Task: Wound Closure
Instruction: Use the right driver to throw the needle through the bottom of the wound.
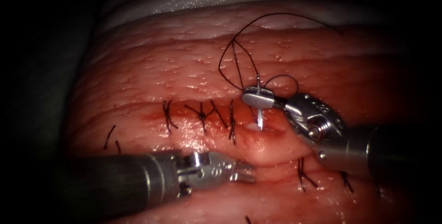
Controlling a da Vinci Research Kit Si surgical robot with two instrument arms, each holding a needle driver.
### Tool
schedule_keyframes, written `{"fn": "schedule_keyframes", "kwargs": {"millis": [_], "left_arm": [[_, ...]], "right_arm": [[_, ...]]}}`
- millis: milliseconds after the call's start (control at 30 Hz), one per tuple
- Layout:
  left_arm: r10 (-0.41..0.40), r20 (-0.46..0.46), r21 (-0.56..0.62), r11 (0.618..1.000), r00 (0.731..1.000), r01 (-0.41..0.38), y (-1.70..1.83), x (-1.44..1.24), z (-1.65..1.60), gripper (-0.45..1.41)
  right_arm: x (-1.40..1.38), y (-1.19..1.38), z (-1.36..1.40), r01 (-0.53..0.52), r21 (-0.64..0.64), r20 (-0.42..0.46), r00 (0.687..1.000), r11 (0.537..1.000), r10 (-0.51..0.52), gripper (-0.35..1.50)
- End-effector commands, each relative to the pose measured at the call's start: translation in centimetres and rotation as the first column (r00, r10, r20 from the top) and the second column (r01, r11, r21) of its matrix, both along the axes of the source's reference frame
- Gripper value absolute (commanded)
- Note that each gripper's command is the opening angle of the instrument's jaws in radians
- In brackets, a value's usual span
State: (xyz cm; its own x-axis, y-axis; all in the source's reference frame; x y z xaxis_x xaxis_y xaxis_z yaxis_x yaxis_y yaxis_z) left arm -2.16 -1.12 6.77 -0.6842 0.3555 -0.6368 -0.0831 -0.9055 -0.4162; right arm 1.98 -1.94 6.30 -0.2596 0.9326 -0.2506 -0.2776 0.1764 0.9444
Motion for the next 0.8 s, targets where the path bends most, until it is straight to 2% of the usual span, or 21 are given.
{"fn": "schedule_keyframes", "kwargs": {"millis": [33, 400, 800], "left_arm": [[0.001, 0.001, 0.0, 1.0, 1.0, -0.001, 0.0, -0.05, 0.06, -0.08], [0.004, 0.005, 0.004, 1.0, 1.0, -0.004, 0.03, 0.0, 0.05, -0.1], [0.004, 0.007, 0.012, 1.0, 1.0, -0.004, 0.07, 0.06, 0.05, -0.13]], "right_arm": [[0.12, -0.05, 0.01, 0.007, 0.034, -0.025, 1.0, 0.999, -0.006, -0.35], [0.16, -0.24, -0.15, 0.038, 0.225, -0.123, 0.992, 0.974, -0.01, -0.35], [0.2, -0.47, -0.48, 0.076, 0.314, -0.19, 0.982, 0.946, -0.016, -0.35]]}}
